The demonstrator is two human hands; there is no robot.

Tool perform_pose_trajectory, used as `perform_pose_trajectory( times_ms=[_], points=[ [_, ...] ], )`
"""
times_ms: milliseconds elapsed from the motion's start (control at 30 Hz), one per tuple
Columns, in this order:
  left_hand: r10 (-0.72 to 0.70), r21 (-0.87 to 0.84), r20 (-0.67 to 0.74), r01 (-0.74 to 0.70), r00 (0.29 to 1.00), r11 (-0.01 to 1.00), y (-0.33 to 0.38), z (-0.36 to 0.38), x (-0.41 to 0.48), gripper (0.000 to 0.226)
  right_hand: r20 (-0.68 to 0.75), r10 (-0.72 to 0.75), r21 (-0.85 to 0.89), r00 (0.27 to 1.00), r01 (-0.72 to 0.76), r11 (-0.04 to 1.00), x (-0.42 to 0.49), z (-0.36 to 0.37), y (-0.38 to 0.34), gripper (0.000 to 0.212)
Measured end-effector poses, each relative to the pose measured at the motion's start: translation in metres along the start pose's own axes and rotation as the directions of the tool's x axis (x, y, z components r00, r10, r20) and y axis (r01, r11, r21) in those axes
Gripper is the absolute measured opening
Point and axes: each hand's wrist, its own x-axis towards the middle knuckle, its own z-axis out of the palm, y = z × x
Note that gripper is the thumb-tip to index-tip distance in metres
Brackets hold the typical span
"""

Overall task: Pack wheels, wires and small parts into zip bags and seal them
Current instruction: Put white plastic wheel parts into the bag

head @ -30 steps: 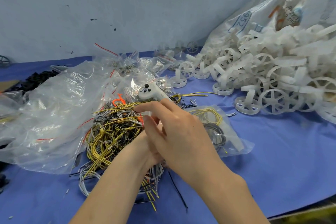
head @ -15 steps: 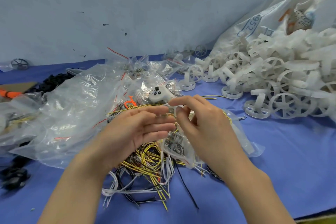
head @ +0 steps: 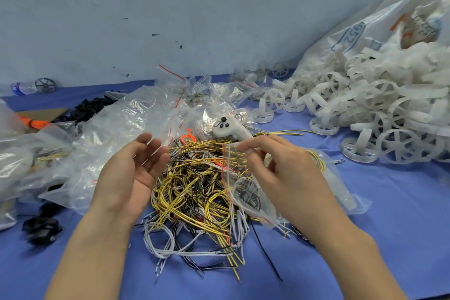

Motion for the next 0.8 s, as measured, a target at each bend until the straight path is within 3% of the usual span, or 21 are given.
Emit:
perform_pose_trajectory(
  times_ms=[500, 667, 800],
  points=[
    [-0.028, 0.022, -0.021, 0.029, 0.999, 0.999, -0.0036, 0.0025, -0.0001, 0.024, -0.012, -0.009, -0.025, 1.0, 0.009, 1.0, -0.0006, -0.0003, -0.002, 0.019],
    [-0.037, 0.029, -0.02, 0.037, 0.999, 0.999, -0.005, 0.0022, 0.0006, 0.024, -0.006, -0.037, -0.077, 0.999, 0.036, 0.996, -0.0007, -0.0001, -0.002, 0.042],
    [-0.04, 0.038, -0.025, 0.041, 0.999, 0.998, -0.0059, 0.0029, 0.0005, 0.024, -0.05, -0.012, -0.056, 0.999, 0.009, 0.998, 0.0006, -0.0051, -0.0005, 0.049]
  ],
)
